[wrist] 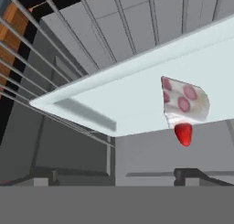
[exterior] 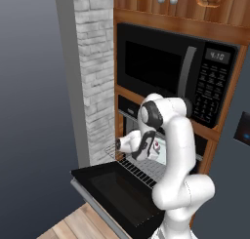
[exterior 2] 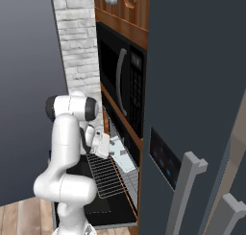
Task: Take the baked cake out of the oven and place it on the plate for cooling. Then close the oven door.
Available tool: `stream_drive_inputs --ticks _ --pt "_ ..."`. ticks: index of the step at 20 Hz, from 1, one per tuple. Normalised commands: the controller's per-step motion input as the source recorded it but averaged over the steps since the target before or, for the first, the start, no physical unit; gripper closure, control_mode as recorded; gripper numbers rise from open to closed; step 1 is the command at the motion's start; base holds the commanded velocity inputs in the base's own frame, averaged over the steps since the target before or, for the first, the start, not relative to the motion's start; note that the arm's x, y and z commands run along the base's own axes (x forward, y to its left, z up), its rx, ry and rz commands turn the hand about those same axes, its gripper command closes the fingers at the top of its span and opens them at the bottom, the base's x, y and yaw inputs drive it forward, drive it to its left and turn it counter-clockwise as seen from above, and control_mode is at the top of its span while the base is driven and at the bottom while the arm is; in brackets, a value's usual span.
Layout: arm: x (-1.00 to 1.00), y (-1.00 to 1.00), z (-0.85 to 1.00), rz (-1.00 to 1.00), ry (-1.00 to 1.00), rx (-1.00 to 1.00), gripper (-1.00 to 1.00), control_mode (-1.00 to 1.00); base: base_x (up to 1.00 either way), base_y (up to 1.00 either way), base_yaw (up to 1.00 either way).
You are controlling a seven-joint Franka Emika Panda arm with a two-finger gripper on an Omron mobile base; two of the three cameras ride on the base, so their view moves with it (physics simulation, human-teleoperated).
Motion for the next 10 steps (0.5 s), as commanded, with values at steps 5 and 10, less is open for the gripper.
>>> stream_drive_inputs --ticks 5,10 --pt "0.25 -0.2 -0.32 0.05 0.0 0.0 -1.0 -1.0 0.0 0.0 0.0" --pt "0.28 -0.17 -0.25 0.07 0.0 0.0 -1.0 -1.0 0.0 0.0 0.0"
